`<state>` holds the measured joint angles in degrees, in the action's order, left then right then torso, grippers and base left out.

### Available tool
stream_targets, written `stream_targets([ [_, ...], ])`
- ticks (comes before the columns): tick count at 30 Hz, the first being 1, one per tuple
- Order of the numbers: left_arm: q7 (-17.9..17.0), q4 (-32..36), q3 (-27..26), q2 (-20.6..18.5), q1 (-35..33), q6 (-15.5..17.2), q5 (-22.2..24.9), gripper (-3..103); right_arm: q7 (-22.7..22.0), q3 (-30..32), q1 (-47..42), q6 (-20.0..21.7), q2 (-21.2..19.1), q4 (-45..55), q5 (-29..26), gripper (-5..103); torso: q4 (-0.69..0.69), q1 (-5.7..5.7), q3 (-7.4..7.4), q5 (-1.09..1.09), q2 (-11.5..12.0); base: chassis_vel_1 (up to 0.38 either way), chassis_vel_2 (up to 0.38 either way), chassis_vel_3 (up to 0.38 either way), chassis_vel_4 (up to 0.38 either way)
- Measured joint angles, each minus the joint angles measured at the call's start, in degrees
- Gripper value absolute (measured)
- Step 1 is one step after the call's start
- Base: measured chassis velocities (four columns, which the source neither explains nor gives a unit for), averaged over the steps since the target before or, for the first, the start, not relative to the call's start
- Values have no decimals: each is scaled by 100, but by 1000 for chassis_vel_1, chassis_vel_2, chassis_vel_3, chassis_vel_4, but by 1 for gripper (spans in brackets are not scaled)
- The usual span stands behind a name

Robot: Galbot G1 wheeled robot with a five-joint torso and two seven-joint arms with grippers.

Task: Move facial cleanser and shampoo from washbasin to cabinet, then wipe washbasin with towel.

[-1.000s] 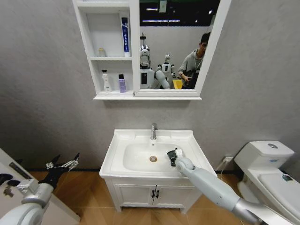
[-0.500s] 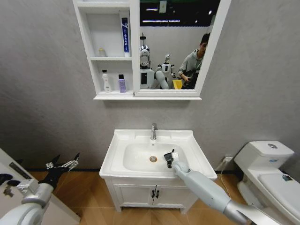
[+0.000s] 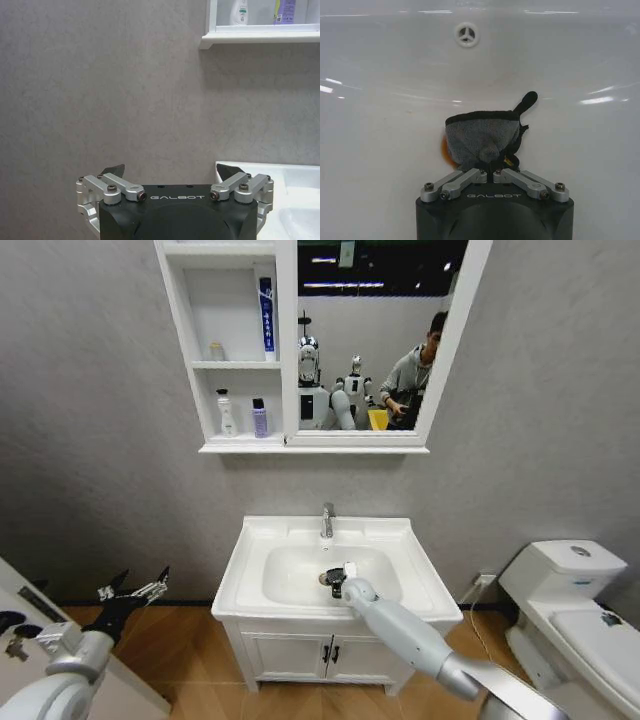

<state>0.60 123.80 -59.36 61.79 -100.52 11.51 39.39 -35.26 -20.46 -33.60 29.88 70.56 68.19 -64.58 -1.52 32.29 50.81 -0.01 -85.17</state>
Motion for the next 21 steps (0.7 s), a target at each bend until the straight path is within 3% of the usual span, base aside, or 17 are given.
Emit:
stream_targets([
  [21,0,0,0,0,0,0,0,100,280,-236,413,-224,864,-316,-25,1,2,1,1,1,0,0,0,0,0],
])
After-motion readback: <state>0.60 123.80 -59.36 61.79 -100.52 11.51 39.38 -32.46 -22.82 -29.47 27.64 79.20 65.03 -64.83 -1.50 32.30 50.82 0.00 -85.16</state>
